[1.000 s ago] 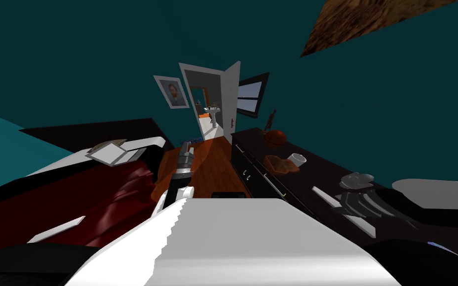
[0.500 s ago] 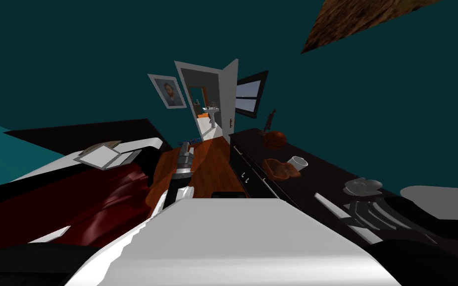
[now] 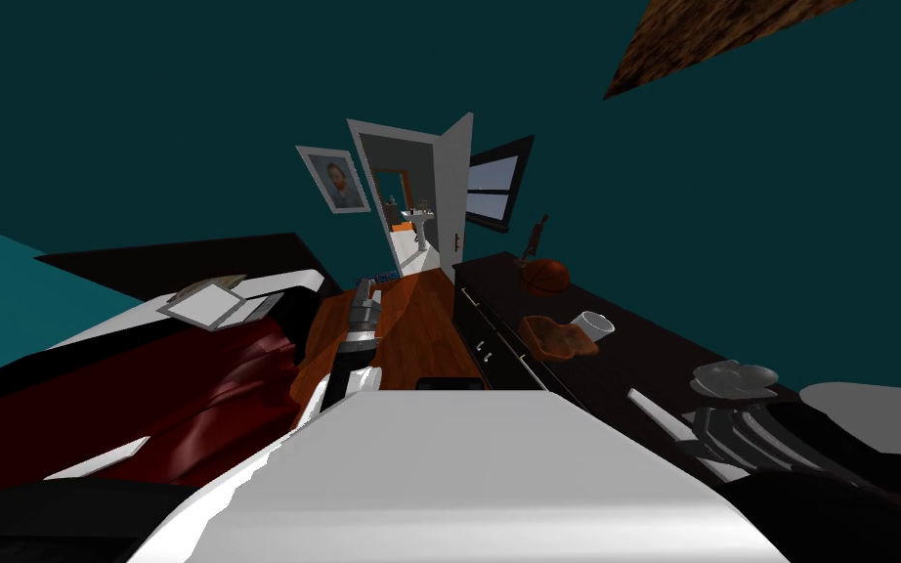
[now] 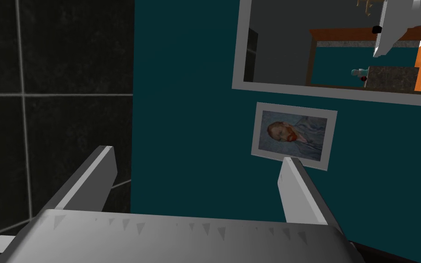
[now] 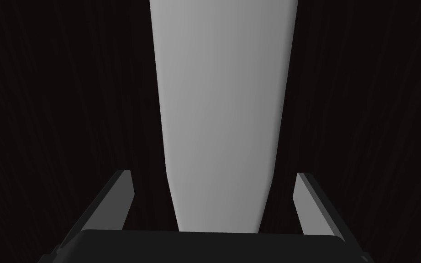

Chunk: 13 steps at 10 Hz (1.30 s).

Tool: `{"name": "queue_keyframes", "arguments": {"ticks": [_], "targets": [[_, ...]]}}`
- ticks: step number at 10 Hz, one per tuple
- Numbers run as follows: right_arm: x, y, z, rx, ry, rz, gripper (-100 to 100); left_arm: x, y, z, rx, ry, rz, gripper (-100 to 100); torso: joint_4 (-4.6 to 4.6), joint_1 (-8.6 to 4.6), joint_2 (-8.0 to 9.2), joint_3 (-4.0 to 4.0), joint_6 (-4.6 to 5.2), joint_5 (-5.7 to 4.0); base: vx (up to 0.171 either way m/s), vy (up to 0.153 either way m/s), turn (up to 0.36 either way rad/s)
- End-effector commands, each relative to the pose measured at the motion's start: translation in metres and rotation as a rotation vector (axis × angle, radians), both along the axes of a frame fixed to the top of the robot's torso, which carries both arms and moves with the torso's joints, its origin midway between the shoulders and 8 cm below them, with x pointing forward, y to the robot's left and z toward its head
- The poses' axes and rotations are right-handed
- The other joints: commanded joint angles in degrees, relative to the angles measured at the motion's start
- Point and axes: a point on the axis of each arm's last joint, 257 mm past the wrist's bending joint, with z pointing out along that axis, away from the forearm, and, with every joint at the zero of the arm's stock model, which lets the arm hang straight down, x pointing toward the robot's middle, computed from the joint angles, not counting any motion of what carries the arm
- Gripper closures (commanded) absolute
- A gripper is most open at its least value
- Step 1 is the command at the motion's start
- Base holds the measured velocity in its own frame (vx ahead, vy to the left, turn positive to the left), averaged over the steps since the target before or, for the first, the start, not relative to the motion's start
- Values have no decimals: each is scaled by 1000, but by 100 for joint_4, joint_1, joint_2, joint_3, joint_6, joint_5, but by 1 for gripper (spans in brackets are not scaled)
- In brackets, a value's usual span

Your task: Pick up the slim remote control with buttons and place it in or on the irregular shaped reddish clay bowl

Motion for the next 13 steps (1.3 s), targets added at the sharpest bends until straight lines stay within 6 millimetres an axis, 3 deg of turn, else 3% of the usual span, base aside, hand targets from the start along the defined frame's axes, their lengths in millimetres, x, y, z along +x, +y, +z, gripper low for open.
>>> {"name": "queue_keyframes", "arguments": {"ticks": [1, 2, 3, 7, 8, 9, 11, 12, 13], "targets": [[-11, 0, -8, -1, -1, -7, -100, 0, 0, 0, 0, 0, 0, 0, 0, 0, 0, 0, 0, 0, 28, -2, 81], [-7, -1, -6, -1, -1, -2, -100, 0, 0, 0, 0, 0, 0, 0, 0, -2, -1, -1, 1, -1, 12, -2, 8], [-8, -1, -7, -2, -1, -3, 100, 0, 0, 0, 0, 0, 0, 0, 0, 0, 1, 0, 1, 1, 0, 0, 0], [-8, -1, -7, 0, -1, -4, 100, 0, 0, 0, 0, 0, 0, 0, 2, -3, 6, 3, 0, 1, 0, 0, 0], [-8, 0, -7, 0, -1, -4, 0, 0, 0, 0, 0, 0, 0, 0, 2, -2, 6, 4, 0, 1, 0, 0, 0], [0, 0, -1, -1, -1, 2, 100, 0, 0, 0, 0, 0, 0, 0, 2, -2, 6, 4, 0, 1, -14, 2, -66], [17, 1, 11, 0, 0, 19, 100, 0, 0, 0, 0, 0, 0, 0, 4, 2, 13, 8, 3, 5, -31, 1, -89], [12, 2, 6, -2, -2, 15, 100, 0, 0, 0, 0, 0, 0, 0, 5, 3, 18, 11, 3, 6, -18, 0, -15], [13, 2, 7, -1, -2, 15, 0, 0, 0, 0, 0, 0, 0, 0, 4, 2, 16, 10, 3, 4, 0, 0, 0]]}}
